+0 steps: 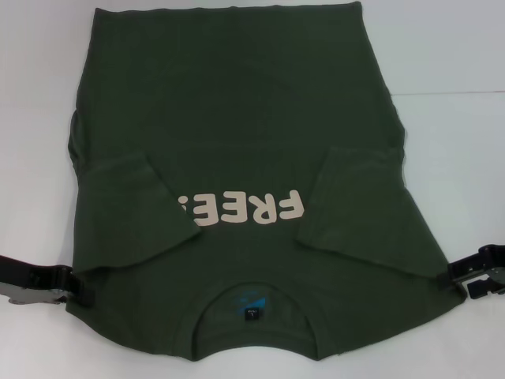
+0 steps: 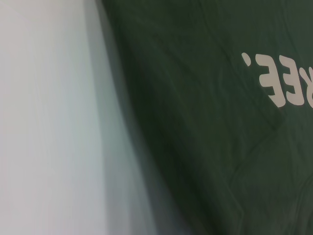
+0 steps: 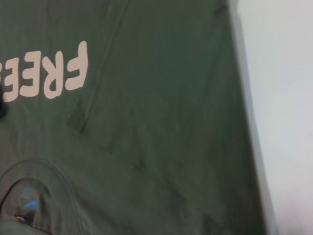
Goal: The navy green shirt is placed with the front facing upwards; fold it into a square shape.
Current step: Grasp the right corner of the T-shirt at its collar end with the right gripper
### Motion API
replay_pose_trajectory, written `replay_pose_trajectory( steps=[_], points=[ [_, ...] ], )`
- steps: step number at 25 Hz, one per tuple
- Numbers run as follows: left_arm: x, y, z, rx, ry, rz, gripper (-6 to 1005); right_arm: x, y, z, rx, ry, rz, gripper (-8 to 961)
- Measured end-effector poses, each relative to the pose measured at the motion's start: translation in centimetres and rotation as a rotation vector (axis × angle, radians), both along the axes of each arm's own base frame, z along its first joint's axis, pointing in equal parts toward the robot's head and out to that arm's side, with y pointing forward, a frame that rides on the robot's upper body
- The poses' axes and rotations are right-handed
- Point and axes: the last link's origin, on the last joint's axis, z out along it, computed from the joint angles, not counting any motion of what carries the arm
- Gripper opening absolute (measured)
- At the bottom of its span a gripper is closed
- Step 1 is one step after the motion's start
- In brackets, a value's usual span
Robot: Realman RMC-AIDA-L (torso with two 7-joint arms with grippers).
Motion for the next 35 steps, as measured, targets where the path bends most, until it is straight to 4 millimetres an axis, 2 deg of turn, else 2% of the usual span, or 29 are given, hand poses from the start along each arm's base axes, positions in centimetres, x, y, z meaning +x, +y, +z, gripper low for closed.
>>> replay_pose_trajectory(
  steps=[15, 35],
  points=[
    [0.0, 0.0, 0.0, -0.001, -0.001, -0.001, 29, 0.0, -0.1, -0.3, -0.006, 0.002, 0.003, 744],
    [0.1, 0.1, 0.0, -0.001, -0.001, -0.003, 29, -1.2, 0.4, -1.7, -0.025, 0.009, 0.036, 744]
  ],
)
